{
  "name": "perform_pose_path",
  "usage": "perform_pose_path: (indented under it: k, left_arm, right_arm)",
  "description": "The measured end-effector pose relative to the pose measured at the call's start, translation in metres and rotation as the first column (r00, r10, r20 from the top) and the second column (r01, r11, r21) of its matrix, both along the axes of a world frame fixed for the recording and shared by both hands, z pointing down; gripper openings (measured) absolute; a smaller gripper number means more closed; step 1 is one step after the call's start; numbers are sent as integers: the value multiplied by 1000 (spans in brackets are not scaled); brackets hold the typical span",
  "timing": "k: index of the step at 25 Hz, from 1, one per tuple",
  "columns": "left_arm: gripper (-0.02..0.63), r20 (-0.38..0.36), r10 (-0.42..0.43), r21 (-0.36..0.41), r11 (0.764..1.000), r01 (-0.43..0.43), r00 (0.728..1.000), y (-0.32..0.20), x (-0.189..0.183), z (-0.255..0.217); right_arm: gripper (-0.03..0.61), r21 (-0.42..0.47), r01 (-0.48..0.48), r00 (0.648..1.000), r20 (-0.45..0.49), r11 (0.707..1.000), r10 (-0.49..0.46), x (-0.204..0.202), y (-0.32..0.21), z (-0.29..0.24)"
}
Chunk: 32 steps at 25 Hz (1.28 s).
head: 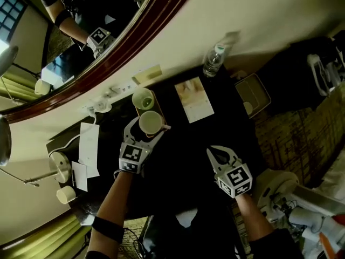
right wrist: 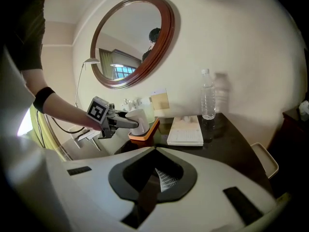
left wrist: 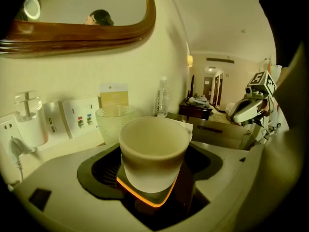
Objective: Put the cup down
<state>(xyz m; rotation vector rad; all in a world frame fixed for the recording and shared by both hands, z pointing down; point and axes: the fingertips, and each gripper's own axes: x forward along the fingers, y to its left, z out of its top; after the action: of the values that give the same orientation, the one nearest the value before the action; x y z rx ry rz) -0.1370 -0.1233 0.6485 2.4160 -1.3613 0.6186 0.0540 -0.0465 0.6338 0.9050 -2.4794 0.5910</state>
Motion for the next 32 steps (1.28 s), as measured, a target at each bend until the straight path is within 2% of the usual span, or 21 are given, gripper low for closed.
perform_pose_path:
  k: [5,9,19,32]
  left_arm:
    - [396,-12,-3,21,1000,3,1000,-2,1,-2]
    - [394,5,14,33,999,-14,1000,0,6,-9]
    - [393,-40,131,81,989,-127,991,9,77,-37]
    - [393,-73,262,64,964,-257,962,19,174,-20]
  right_arm:
    - [3,-3,-16,1000,-10,1000,16,16,1,4]
    - [3,-1,-32,999,2,999,32,23,-1,4]
    - [3,14,-54,998,17,998,54,42,-14,-6]
    - [3,41,-104,994,17,994,104,86,-29,-15]
